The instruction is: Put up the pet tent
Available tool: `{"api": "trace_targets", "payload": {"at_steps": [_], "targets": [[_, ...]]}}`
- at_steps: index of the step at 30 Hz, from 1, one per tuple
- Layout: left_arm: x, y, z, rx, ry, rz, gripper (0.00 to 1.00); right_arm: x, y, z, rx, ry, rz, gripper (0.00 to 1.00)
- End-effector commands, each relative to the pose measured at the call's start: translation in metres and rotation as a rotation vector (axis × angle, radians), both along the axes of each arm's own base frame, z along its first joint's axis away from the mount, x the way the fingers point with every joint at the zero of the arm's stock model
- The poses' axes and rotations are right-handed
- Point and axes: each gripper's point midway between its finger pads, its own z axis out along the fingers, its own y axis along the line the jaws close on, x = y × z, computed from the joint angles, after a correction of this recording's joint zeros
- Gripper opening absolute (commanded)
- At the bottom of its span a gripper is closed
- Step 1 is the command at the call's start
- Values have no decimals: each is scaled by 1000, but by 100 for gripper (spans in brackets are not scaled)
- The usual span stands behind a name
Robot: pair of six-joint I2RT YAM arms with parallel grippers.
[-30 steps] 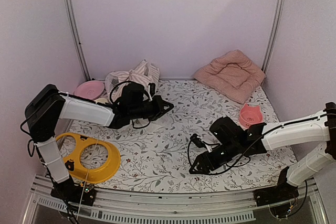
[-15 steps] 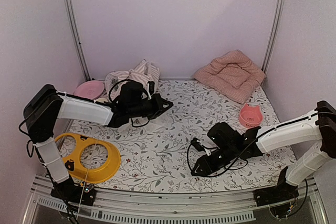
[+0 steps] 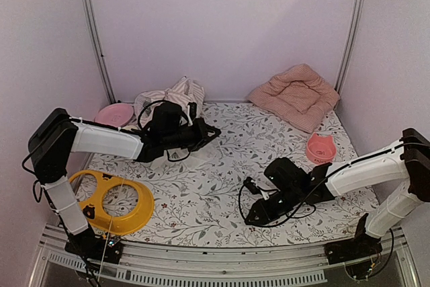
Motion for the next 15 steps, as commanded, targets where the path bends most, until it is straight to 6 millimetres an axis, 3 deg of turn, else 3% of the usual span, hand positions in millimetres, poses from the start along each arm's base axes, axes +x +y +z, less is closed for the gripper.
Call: {"api": "trace_targets", "payload": {"at_steps": [1, 15], "targets": [[13, 4, 53, -44, -169, 6, 0, 1, 4, -1, 8, -12, 10, 25], [17, 8, 56, -55, -172, 13, 0, -2, 4, -7, 1, 5, 14, 22]]}}
